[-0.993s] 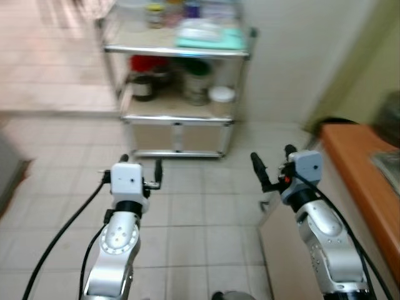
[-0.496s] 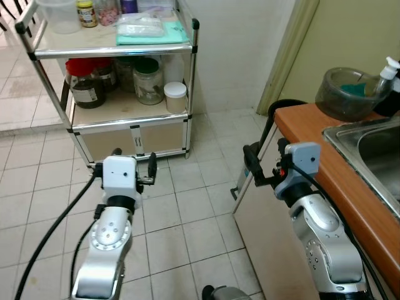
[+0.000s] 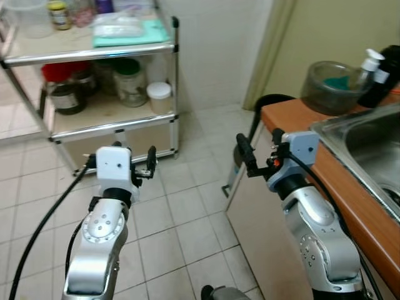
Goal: Kitchen organization
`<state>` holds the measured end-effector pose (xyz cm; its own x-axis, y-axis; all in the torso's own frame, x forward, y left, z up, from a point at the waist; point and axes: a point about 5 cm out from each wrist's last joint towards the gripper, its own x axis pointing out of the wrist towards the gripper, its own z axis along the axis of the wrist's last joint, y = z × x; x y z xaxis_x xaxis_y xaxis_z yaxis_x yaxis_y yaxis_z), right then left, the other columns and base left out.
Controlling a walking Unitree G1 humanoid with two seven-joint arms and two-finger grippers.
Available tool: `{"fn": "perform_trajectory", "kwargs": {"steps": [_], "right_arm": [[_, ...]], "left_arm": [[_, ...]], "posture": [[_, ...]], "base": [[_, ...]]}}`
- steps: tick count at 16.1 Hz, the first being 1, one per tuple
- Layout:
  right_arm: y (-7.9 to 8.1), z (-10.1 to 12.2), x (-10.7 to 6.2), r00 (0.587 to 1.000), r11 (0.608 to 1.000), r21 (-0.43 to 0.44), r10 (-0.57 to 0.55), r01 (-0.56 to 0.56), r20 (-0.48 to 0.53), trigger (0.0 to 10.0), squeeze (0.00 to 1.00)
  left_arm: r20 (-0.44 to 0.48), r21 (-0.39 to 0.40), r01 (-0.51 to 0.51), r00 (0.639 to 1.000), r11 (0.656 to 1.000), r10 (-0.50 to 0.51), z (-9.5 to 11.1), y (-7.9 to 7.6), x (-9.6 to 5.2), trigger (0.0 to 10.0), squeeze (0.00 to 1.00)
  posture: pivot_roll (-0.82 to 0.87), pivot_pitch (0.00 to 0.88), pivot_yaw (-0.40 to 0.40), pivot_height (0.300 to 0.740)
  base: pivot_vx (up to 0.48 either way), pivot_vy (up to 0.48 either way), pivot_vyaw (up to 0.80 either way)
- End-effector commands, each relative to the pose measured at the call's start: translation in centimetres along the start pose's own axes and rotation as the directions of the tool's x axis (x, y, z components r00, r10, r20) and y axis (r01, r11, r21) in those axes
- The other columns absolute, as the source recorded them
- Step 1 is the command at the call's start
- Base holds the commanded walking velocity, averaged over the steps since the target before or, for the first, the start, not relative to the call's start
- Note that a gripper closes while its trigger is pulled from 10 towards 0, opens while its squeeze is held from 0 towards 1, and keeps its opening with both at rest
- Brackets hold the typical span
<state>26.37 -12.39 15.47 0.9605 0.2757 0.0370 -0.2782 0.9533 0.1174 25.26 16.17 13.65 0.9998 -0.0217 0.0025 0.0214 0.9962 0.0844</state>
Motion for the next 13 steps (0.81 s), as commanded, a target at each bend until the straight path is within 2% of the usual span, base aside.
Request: {"fn": "perform_trajectory", "kwargs": {"steps": [1,2,5,13], "right_arm": [[0.1,0.6,0.1,1.0,1.0,0.002,0.005,-0.005,0.011,10.0,1.0],[0.2,0.7,0.2,1.0,1.0,0.008,0.012,-0.012,0.012,10.0,1.0],[0.1,1.5,0.6,0.998,0.998,-0.057,-0.03,0.033,0.048,10.0,1.0],[-0.5,1.4,0.2,0.996,0.985,-0.147,-0.085,0.087,0.019,10.0,1.0]], "left_arm": [[0.005,0.011,0.003,1.0,1.0,-0.003,0.3,0.2,-0.2,10.0,0.0],[0.01,0.027,-0.001,1.0,1.0,0.001,0.4,0.3,-0.2,10.0,0.0],[0.026,0.023,-0.004,1.0,1.0,0.003,1.1,0.7,0.2,10.0,0.0],[0.019,0.045,0.016,1.0,0.999,-0.017,1.2,0.4,0.4,10.0,0.0]], "posture": [[-0.12,0.0,-0.01,0.74],[-0.12,0.0,-0.008,0.74],[-0.11,0.0,0.003,0.74],[-0.11,0.0,0.005,0.74]], "base": [[0.0,0.0,-0.8],[0.0,0.0,-0.8],[0.0,0.0,-0.79],[0.0,0.0,-0.77]]}}
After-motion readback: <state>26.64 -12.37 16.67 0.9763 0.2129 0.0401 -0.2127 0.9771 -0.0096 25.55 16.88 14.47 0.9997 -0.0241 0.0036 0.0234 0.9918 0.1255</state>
